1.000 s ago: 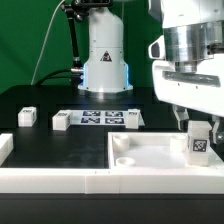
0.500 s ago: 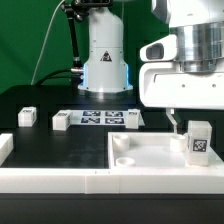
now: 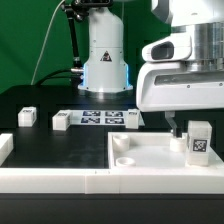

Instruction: Assemble one leg

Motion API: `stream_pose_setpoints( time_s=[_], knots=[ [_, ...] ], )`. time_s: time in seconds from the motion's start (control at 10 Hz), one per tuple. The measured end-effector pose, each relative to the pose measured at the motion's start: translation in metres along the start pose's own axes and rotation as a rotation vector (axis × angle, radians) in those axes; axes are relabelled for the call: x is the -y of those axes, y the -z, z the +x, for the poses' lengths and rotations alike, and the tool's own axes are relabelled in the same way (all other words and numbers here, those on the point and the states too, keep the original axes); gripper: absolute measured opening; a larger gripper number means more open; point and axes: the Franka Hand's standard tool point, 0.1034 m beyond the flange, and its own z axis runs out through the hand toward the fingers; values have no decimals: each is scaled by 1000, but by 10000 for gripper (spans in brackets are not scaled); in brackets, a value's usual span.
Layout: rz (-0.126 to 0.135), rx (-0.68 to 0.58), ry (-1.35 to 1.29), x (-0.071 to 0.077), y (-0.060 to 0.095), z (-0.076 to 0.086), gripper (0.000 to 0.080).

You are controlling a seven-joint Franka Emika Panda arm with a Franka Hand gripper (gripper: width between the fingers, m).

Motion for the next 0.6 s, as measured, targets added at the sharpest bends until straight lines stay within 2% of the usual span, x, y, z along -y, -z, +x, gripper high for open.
stream_pose_setpoints(
  time_s=[0.1,0.3,0.4,0.5,0.6],
  knots=[
    [1,0,-15,0,0,0,649],
    [1,0,-14,0,0,0,388],
    [-5,0,-18,-5,0,0,388],
    [-6,1,-31,-7,-1,0,300],
    [-6,1,-65,-7,-1,1,300]
  ],
)
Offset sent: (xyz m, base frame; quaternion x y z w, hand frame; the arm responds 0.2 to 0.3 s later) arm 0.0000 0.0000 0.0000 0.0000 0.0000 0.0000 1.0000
